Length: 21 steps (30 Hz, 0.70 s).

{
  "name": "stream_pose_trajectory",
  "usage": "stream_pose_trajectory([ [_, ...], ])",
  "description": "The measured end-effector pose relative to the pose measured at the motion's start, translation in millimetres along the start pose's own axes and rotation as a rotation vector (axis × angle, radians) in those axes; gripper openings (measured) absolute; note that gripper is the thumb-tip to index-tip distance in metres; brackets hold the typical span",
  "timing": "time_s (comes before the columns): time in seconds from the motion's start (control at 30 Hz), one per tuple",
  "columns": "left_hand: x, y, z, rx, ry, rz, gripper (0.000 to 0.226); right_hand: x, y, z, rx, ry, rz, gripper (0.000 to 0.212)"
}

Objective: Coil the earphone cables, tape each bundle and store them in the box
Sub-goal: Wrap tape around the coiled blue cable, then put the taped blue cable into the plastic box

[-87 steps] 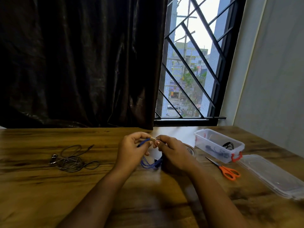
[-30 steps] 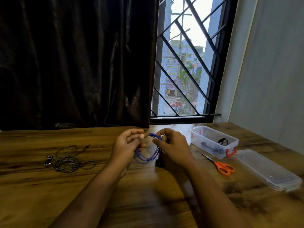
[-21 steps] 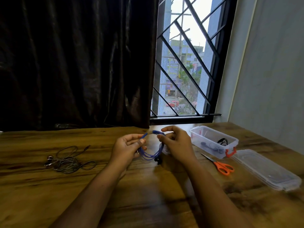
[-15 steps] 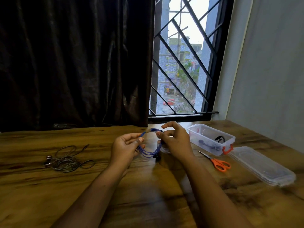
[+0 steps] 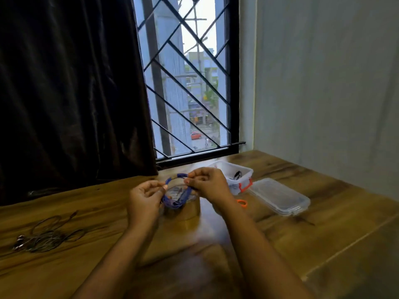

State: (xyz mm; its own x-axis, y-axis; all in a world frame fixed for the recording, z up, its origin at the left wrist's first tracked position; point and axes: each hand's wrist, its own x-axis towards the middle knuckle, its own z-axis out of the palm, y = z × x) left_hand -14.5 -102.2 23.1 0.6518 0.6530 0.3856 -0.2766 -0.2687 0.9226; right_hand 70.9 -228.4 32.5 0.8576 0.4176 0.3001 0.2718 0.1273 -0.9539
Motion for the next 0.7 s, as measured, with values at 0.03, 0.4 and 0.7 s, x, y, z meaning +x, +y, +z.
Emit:
stream_pose_trajectory([
  [0.03, 3.3, 3.7, 9.5, 0.009, -0.014, -0.008, 0.018, 0.8, -4.4, -10.9, 0.013, -0.017, 0.017, 0.013],
  [0.4, 82.0, 13.4, 125.2, 0.206, -0.167, -0.016, 0.010, 87.0, -6.0, -100.6, -0.098, 0.120, 0.023, 0.026],
  [0.7, 112.5, -26.5, 176.5, 0.587, -0.371, 0.002, 0.017, 130.4, 31.0, -121.7, -0.796, 0.096, 0.089, 0.020],
])
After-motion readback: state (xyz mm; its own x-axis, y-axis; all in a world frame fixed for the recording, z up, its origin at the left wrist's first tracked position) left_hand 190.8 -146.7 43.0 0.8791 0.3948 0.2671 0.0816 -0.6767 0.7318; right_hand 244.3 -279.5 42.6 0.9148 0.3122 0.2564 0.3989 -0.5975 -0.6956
